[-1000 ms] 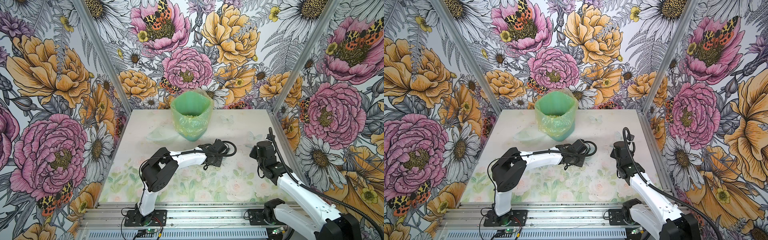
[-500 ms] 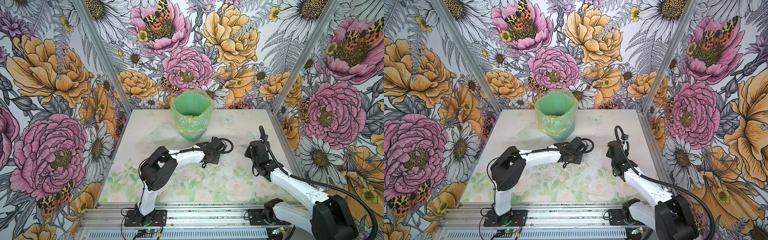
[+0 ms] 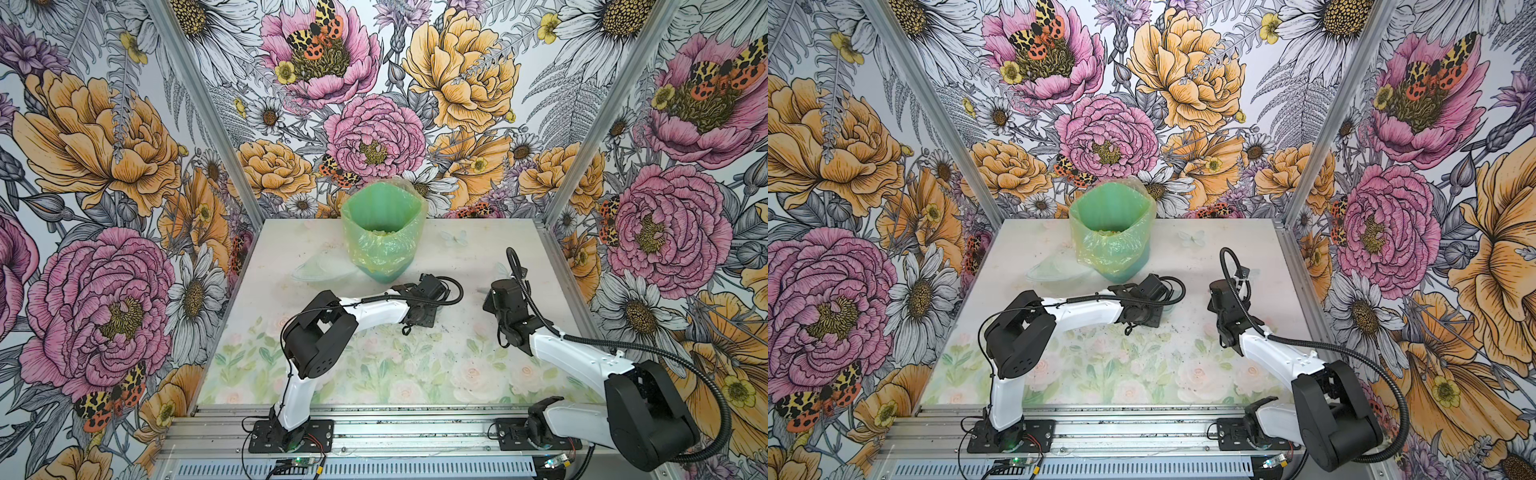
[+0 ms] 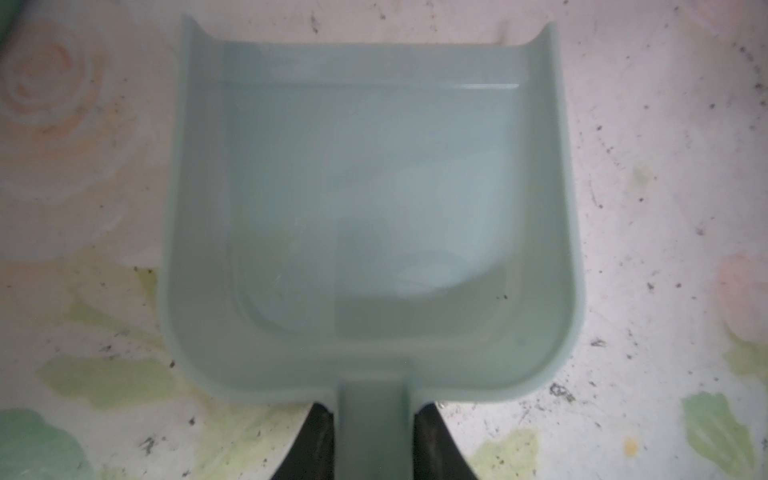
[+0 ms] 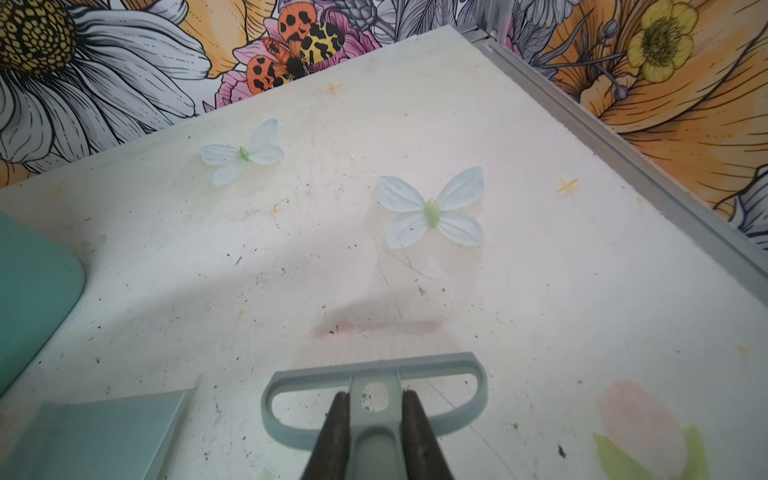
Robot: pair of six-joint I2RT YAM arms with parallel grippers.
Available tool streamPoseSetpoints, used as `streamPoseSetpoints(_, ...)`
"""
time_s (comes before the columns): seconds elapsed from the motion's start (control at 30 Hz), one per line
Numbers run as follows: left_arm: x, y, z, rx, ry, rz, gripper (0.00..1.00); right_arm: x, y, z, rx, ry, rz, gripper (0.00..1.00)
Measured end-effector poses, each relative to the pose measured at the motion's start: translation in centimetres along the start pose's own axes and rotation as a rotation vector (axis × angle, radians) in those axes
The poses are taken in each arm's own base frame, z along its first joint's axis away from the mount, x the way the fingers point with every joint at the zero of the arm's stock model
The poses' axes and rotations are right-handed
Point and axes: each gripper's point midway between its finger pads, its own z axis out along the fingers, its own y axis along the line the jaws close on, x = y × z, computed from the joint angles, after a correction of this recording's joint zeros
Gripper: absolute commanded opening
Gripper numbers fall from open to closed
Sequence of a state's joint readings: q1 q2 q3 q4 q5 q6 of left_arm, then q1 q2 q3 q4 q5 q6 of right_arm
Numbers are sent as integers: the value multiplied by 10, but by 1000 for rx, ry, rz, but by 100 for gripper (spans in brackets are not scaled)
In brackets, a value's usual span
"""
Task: Sweep away the paper scraps from the table
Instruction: 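Set the dustpan and brush down on the table with both grippers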
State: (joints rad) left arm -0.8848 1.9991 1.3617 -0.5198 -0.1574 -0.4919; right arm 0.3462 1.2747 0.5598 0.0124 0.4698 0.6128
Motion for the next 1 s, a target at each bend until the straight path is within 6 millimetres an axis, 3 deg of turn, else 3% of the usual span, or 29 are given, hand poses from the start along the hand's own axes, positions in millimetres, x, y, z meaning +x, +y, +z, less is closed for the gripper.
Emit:
streamPoseSetpoints(0.37, -1, 0, 1, -2, -1, 0, 33, 10, 12, 12, -14, 15, -19, 0)
streamPoseSetpoints(0.73, -2, -1, 0, -1, -4, 0, 36, 13, 17, 9, -28, 22, -26, 0)
streamPoseSetpoints(1.0, -6, -2, -17, 7, -37, 1, 37, 29, 14, 0, -39, 45, -8, 8)
